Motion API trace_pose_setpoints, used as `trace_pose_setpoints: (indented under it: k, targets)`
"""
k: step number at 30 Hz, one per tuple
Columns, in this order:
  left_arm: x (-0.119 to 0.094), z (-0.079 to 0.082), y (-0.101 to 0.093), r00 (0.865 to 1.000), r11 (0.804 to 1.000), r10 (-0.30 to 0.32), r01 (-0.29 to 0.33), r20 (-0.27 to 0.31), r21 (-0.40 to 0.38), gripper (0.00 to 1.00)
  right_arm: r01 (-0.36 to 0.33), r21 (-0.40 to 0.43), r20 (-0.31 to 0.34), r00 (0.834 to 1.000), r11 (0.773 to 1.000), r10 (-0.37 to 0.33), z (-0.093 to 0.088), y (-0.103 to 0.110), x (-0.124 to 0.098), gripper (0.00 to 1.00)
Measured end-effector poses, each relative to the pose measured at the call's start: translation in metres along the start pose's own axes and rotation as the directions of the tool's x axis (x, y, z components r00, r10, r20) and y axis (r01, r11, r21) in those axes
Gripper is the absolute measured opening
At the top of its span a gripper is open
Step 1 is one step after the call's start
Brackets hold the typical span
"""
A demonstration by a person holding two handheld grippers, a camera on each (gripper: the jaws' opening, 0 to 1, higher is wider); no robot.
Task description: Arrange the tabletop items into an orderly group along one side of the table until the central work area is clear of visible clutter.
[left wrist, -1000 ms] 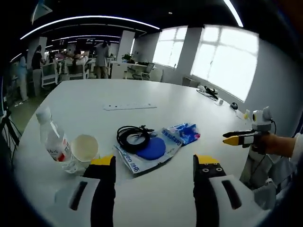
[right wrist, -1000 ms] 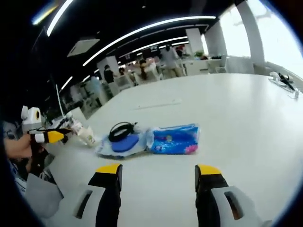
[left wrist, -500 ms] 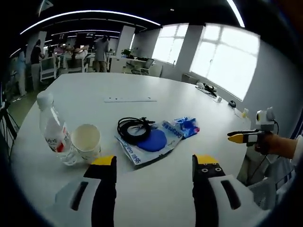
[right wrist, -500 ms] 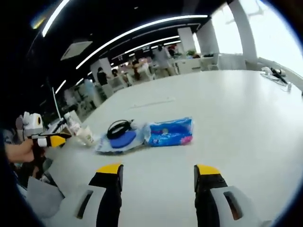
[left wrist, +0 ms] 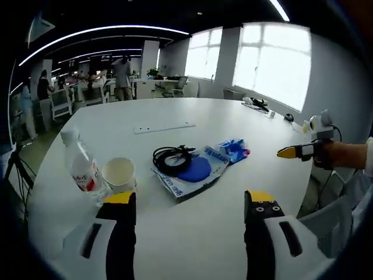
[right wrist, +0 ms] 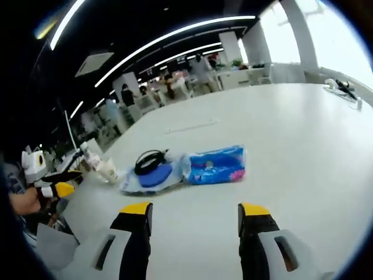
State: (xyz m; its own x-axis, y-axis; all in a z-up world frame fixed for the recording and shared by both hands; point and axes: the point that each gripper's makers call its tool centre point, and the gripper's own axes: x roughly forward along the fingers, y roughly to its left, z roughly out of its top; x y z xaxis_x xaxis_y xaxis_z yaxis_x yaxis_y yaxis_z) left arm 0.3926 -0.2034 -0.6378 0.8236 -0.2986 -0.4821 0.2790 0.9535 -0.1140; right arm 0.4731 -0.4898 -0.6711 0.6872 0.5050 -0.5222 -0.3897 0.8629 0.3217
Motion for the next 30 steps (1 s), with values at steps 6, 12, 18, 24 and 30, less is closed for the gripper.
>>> trace_pose_setpoints:
  k: [6,12,18,24,30]
  targets:
    - [-0.033,-0.025,0.006,0.998,0.997,0.066,-0.065,0.001,-0.034,0.78,-0.015,0.004,-0.006,1.000,1.000,0.015,-0.001,0.005,0.005,0.60]
    - [-0.063,-0.045,0.003,0.993,0.989,0.117,-0.115,-0.010,0.096,0.86,-0.031,0.028,-0.022,0.999,0.999,0.031,-0.007,0.015,0.010,0.59]
    - [-0.080,-0.044,0.000,0.984,0.980,0.162,-0.170,0.077,0.108,0.97,-0.046,0.022,-0.042,0.998,0.999,0.047,-0.010,0.023,0.018,0.59]
    - [-0.076,-0.071,-0.016,0.988,0.956,0.157,-0.154,0.007,0.248,0.93,-0.066,0.017,-0.059,0.996,0.998,0.067,-0.014,0.040,0.024,0.58]
    - [-0.067,-0.070,-0.018,0.987,0.938,0.152,-0.160,0.050,0.307,0.90,-0.088,0.019,-0.084,0.993,0.996,0.089,-0.025,0.055,0.031,0.58]
